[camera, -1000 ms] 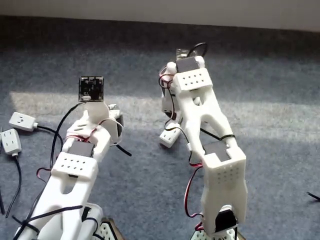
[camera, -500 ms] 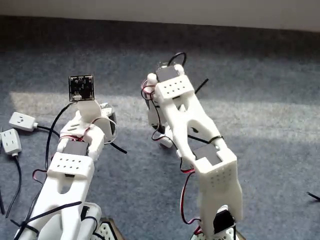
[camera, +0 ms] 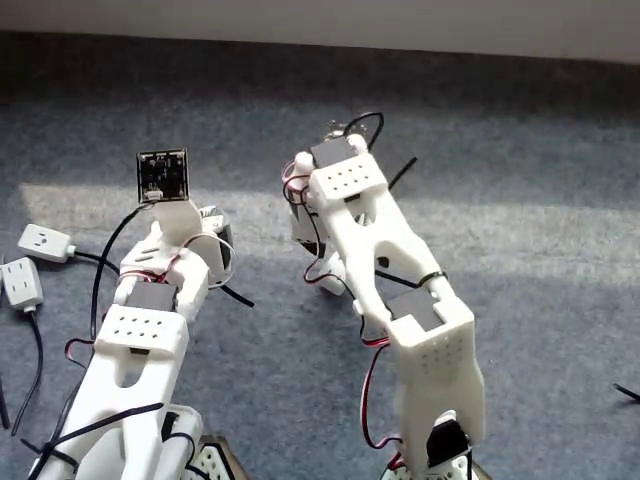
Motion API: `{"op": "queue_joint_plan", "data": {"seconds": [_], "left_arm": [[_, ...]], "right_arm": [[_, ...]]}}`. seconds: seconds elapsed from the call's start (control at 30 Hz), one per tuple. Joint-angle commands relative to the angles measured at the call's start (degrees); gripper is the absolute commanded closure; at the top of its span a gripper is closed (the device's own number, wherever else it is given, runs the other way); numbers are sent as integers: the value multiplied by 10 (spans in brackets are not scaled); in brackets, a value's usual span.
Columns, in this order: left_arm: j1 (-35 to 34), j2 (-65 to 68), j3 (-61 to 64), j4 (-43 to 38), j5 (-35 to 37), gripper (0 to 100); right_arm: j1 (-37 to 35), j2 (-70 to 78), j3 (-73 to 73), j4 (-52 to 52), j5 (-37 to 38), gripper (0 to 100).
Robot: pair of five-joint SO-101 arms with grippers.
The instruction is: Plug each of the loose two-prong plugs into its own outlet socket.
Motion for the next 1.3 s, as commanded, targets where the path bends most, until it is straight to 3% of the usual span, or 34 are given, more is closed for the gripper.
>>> {"op": "queue_joint_plan", "data": {"seconds": [0.0,0.27,0.47,0.6,0.77,1.27], "left_arm": [[0,0,-9,-13,8,993],[0,0,-9,-13,8,993],[0,0,-9,-13,8,993],[0,0,-9,-13,8,993],[3,0,-9,-13,8,993],[8,-2,12,-48,8,993]], "right_arm": [[-5,-12,16,-27,-25,642],[-31,31,23,-34,-53,670],[-9,28,25,-39,-52,874],[19,28,25,-51,-53,954],[28,29,29,-72,-134,959],[-29,24,3,-23,-142,962]]}}
